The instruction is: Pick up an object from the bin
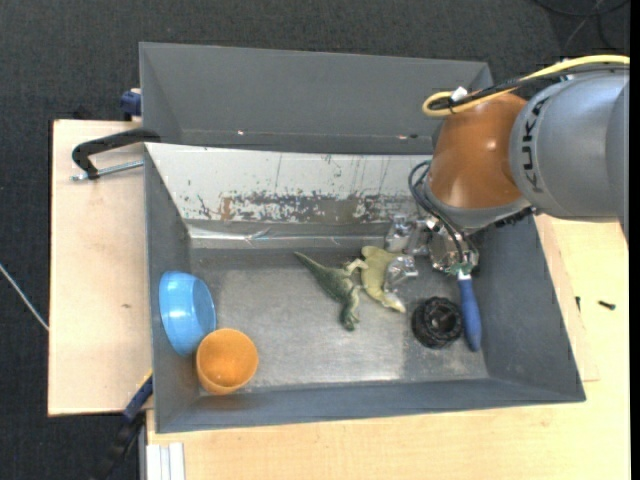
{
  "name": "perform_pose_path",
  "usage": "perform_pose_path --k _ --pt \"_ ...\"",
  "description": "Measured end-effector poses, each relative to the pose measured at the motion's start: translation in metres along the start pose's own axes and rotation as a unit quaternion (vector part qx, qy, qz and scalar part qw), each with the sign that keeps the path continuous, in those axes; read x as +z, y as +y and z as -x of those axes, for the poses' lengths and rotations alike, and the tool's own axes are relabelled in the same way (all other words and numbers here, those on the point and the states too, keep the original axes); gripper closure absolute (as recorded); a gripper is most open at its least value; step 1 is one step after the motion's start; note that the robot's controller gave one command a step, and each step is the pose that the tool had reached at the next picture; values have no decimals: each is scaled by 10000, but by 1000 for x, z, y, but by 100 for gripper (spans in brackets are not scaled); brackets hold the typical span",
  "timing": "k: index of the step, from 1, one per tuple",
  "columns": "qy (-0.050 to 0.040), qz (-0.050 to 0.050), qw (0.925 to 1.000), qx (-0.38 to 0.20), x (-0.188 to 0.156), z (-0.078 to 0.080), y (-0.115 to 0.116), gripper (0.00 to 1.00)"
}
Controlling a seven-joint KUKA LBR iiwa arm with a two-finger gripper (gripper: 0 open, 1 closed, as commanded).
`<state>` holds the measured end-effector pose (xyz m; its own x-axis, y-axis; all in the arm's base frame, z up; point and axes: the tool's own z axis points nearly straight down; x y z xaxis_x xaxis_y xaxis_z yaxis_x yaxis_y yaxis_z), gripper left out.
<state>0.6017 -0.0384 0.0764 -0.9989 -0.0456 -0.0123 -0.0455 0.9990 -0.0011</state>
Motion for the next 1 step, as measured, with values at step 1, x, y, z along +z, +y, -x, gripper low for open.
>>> perform_pose_path --k 1 --pt "-17 -5 10000 41 -135 -11 -19 100"
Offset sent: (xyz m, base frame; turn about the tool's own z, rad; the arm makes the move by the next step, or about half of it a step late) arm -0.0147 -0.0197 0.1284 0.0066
